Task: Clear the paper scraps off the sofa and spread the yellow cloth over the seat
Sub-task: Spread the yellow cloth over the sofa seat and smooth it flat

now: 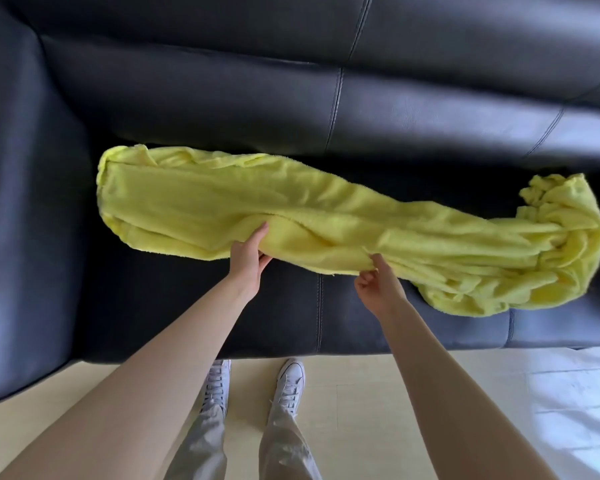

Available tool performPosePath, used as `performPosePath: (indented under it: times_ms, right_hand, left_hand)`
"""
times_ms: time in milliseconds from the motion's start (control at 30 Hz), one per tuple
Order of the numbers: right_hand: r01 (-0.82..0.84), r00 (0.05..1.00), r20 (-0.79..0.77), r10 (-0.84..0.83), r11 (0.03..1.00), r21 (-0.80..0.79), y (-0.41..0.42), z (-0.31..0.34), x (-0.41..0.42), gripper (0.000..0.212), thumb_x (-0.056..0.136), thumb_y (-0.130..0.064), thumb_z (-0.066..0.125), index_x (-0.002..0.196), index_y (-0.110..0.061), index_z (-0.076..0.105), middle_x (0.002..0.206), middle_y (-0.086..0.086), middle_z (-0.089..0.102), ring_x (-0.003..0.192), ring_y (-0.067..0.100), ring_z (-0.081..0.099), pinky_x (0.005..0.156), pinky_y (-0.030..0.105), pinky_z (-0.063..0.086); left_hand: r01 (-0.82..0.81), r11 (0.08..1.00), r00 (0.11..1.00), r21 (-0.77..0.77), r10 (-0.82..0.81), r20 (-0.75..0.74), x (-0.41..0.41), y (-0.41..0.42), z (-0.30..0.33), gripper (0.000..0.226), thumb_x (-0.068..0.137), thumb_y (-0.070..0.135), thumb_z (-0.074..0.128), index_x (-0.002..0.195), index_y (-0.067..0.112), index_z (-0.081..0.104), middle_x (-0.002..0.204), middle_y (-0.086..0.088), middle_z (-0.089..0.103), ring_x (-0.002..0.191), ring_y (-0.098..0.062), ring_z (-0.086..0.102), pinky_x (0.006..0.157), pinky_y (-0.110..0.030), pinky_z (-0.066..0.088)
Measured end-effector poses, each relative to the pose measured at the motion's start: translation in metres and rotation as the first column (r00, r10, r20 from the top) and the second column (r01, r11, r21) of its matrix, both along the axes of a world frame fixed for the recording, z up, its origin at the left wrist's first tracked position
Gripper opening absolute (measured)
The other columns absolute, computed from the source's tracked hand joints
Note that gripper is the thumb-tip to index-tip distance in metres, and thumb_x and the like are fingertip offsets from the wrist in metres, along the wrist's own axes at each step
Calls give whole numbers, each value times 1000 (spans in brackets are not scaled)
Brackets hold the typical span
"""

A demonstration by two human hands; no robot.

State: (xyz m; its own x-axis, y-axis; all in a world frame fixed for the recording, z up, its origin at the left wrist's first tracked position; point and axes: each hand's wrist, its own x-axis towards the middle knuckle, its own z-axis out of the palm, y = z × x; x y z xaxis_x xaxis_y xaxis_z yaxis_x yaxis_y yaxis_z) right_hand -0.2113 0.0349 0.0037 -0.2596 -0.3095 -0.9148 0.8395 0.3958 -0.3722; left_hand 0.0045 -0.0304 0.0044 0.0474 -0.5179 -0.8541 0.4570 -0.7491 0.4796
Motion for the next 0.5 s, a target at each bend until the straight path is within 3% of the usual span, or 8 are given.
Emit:
performPosePath:
  times_ms: [67, 100, 167, 233, 300, 367, 433, 500]
  right_hand:
    - [-104, 991, -81, 105, 994, 22, -7, 9, 17, 16, 87, -9, 61, 83, -13, 46, 61, 1, 36, 35, 8, 32, 36, 19, 28]
    - [-125, 984, -127, 127, 992, 20, -11, 15, 25, 19, 86, -9, 64, 86, -13, 45, 63, 1, 40, 37, 8, 35, 38, 19, 31]
    - [-174, 955, -246, 163, 985, -21, -19, 30, 40, 25, 84, -18, 70, 90, -12, 46, 69, 3, 53, 48, 11, 49, 49, 22, 40]
    - [-376, 854, -405, 327, 925, -47, -28, 41, 55, 35, 84, -36, 70, 103, -13, 52, 88, 1, 65, 77, 15, 64, 70, 27, 47]
    - [-618, 650, -551, 523, 786, 16, -36, 43, 68, 54, 82, -45, 69, 127, -23, 49, 111, -6, 61, 107, 12, 58, 87, 29, 44]
    - [-777, 320, -652, 687, 584, 234, -39, 33, 75, 70, 82, -36, 72, 142, -32, 35, 124, -10, 50, 116, 9, 48, 90, 29, 42]
    - [-781, -75, -621, 781, 340, 523, -35, 15, 83, 66, 82, -19, 70, 139, -29, 38, 127, -5, 49, 113, 15, 50, 77, 31, 47]
    - [-702, -259, -482, 837, 180, 689, -22, 0, 92, 52, 79, -10, 66, 126, -22, 45, 125, 2, 51, 106, 22, 53, 66, 30, 45]
  left_hand:
    - [114, 993, 959, 9, -112, 262, 11, -8, 8, 63, 83, 53, 64, 123, 7, 48, 119, -4, 58, 109, -22, 57, 90, -36, 48]
    - [157, 987, 895, 13, -148, 420, 19, -11, 14, 67, 85, 60, 56, 124, 6, 47, 117, -5, 55, 106, -24, 55, 86, -34, 45]
    - [158, 987, 755, -33, -99, 648, 41, -19, 24, 67, 90, 60, 46, 125, 3, 49, 119, -10, 55, 102, -26, 55, 76, -32, 41]
    - [69, 986, 674, -152, 66, 736, 71, -33, 30, 51, 92, 46, 54, 124, 6, 51, 128, -11, 50, 100, -21, 56, 76, -29, 43]
    - [16, 981, 602, -196, 147, 785, 102, -47, 34, 44, 91, 25, 60, 129, 7, 48, 134, -11, 43, 100, -18, 53, 80, -25, 41]
    - [21, 994, 592, -110, 76, 802, 119, -46, 27, 41, 89, 12, 58, 128, 3, 50, 130, -12, 49, 104, -22, 56, 80, -23, 40]
    - [172, 982, 647, 78, -173, 743, 116, -25, 8, 36, 89, 17, 55, 121, 0, 54, 117, -12, 59, 106, -28, 59, 80, -27, 43]
    - [389, 867, 678, 312, -499, 540, 100, 8, -15, 58, 77, 42, 55, 115, -2, 57, 113, -16, 65, 104, -35, 62, 84, -37, 50]
